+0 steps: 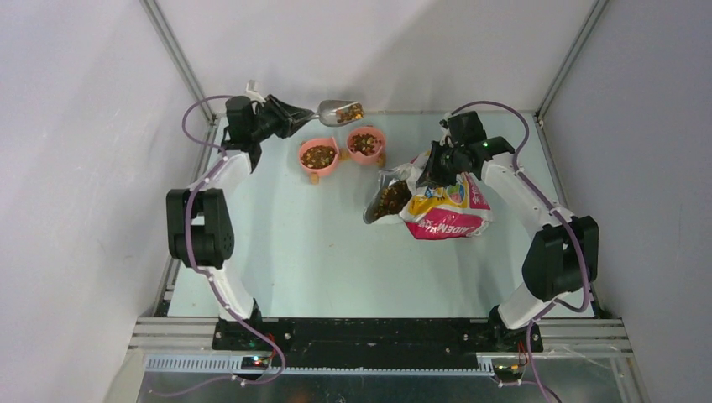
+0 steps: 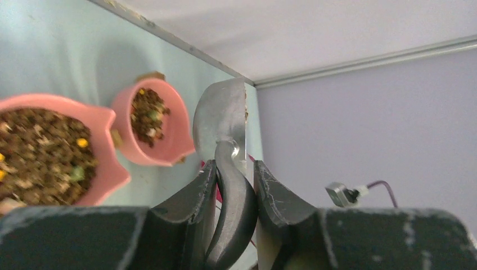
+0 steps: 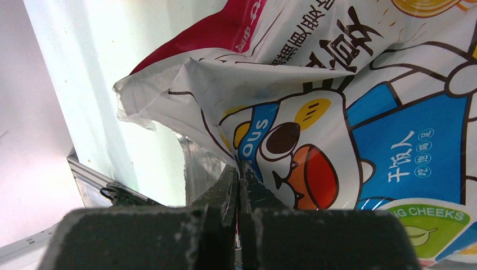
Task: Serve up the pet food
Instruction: Pour the pet food into the pet food bowl.
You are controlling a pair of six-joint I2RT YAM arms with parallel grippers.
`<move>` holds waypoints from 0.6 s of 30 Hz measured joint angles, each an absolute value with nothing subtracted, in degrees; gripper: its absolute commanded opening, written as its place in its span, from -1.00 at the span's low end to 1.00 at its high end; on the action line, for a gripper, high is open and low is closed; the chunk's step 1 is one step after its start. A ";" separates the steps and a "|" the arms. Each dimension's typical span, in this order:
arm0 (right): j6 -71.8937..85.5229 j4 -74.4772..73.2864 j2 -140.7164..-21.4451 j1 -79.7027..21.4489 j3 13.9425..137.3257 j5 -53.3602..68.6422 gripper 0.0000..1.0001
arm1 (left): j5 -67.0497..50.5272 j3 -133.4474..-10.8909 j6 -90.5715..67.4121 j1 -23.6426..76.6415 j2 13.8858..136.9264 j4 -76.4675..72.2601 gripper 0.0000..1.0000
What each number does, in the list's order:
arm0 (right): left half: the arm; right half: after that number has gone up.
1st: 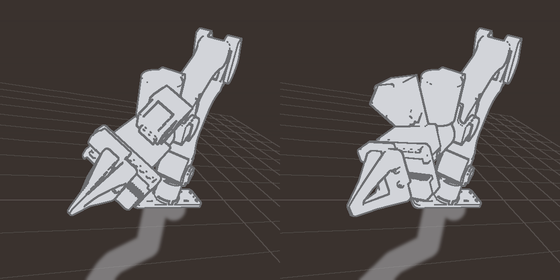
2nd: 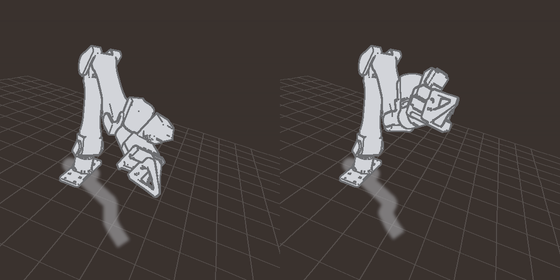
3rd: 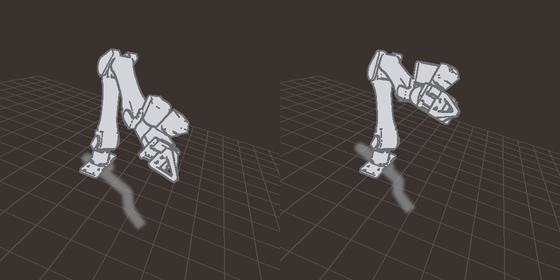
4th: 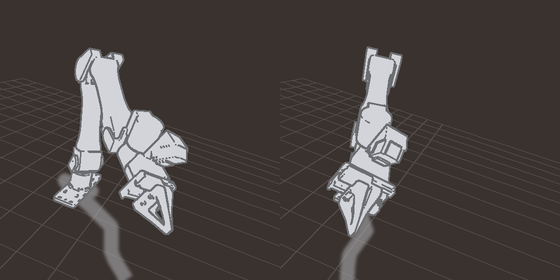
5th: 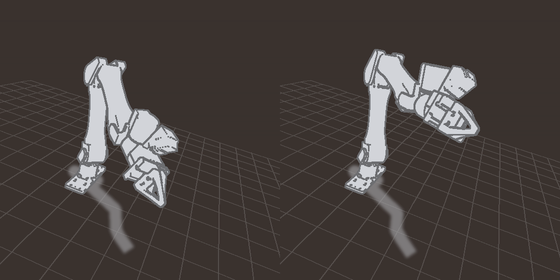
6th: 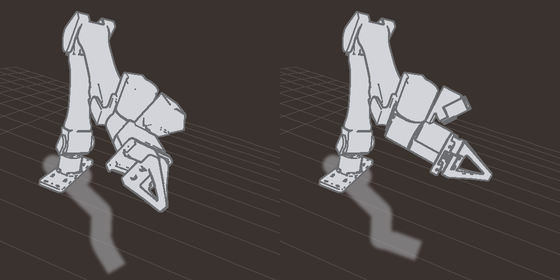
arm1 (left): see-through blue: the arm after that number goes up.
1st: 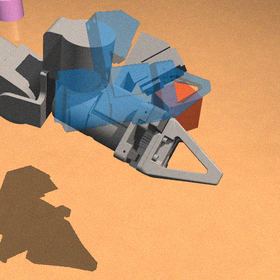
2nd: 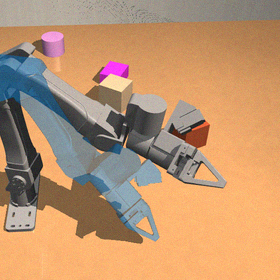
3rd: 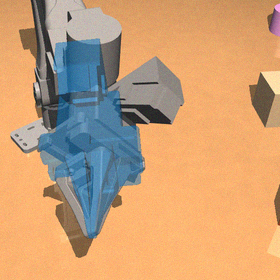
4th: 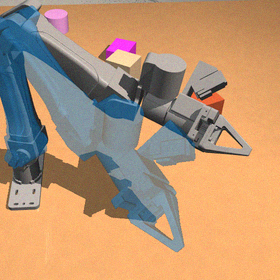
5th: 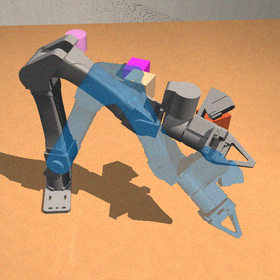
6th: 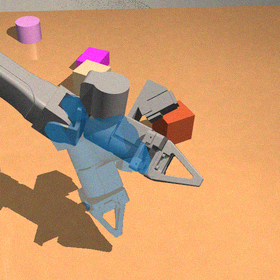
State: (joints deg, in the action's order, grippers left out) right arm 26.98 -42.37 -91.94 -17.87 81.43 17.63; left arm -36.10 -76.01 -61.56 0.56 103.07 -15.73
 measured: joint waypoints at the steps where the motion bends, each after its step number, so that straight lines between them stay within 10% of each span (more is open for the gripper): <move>1: 26.96 -42.24 -92.25 -17.72 81.45 17.85 -1.00 | -35.38 -77.36 -60.16 0.60 104.29 -15.42 -1.00; 18: 25.80 -43.11 -94.17 -16.01 83.40 20.08 -1.00 | -30.33 -89.47 -38.02 4.16 114.56 -2.50 -1.00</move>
